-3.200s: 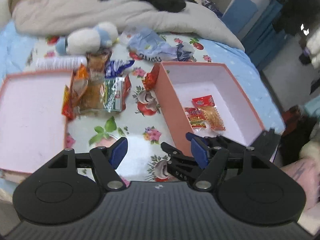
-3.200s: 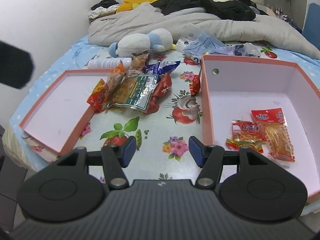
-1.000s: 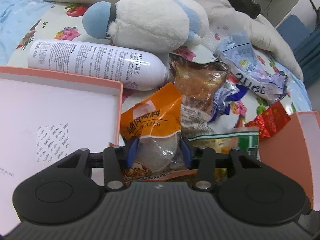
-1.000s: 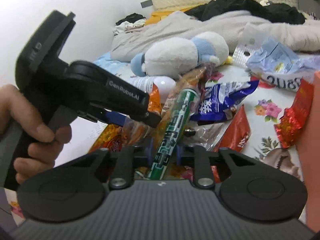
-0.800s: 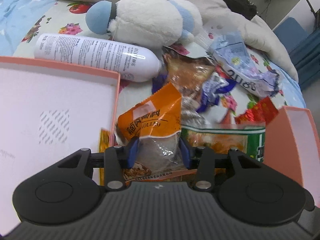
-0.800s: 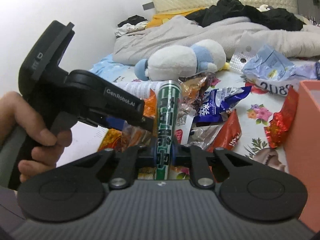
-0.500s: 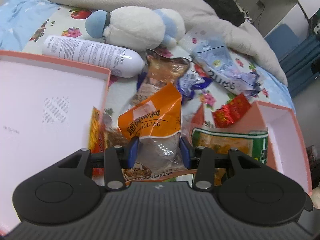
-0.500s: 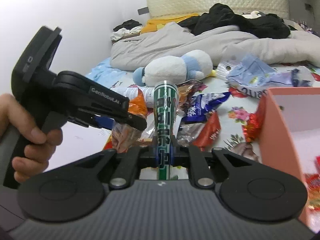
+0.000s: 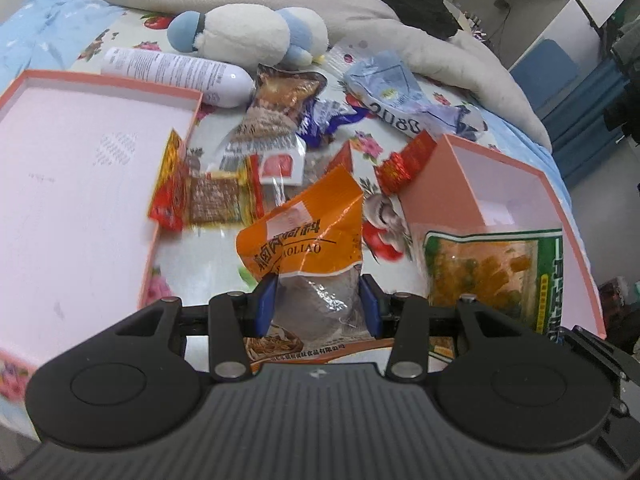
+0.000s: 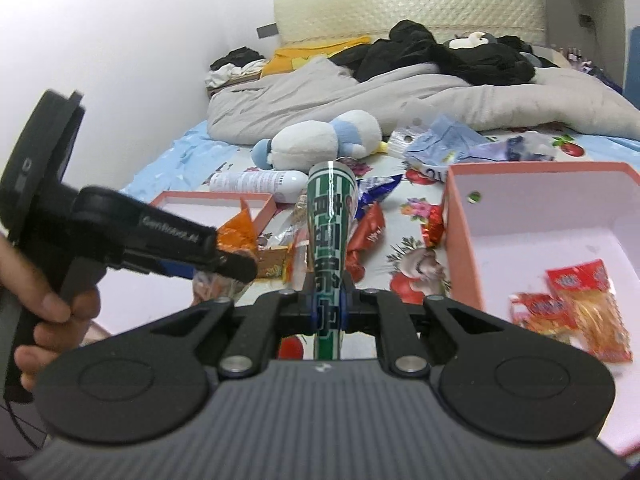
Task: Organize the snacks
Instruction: 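Carry both snacks over the deeper box and open both tools to drop them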
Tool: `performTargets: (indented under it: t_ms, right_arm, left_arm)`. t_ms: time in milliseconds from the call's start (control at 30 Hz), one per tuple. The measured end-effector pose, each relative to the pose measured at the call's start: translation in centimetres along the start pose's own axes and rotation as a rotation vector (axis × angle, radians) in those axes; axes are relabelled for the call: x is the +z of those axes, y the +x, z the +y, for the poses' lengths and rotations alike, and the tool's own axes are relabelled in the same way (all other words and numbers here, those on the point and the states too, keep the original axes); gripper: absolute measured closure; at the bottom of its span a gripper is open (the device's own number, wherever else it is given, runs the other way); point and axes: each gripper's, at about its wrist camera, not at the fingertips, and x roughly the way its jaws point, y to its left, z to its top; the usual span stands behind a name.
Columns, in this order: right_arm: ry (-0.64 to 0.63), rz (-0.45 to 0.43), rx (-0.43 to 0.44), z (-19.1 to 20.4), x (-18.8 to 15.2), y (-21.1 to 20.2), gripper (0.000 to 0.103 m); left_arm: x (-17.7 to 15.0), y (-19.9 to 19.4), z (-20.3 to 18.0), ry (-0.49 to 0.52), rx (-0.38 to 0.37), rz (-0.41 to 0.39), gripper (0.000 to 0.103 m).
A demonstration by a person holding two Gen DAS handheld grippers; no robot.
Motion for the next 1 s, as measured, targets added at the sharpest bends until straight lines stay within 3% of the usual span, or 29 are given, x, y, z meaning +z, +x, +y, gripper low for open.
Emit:
performTargets:
  t_ms: [467,667,1000]
  right_arm:
    - [0.012,-0.005,0.011,-0.9,-1.8,-7.9,0.09]
    - [0.024,-0.015,0.017,-0.7,-2.3,-11.5,0.09]
    - [0.025,-0.051,-0.002,-1.9,-2.9,-15.3,0.089]
  left_arm:
    - [-6.7,-6.6,-4.7,0.0,0.013,-0.093,0.054]
    - [-9.3,-9.7,-7.0,-0.051,-0.013,-0.075,0.054]
    - [-14.2,-10.8,-10.7,-0.056,-0.065,-0.094,0.054]
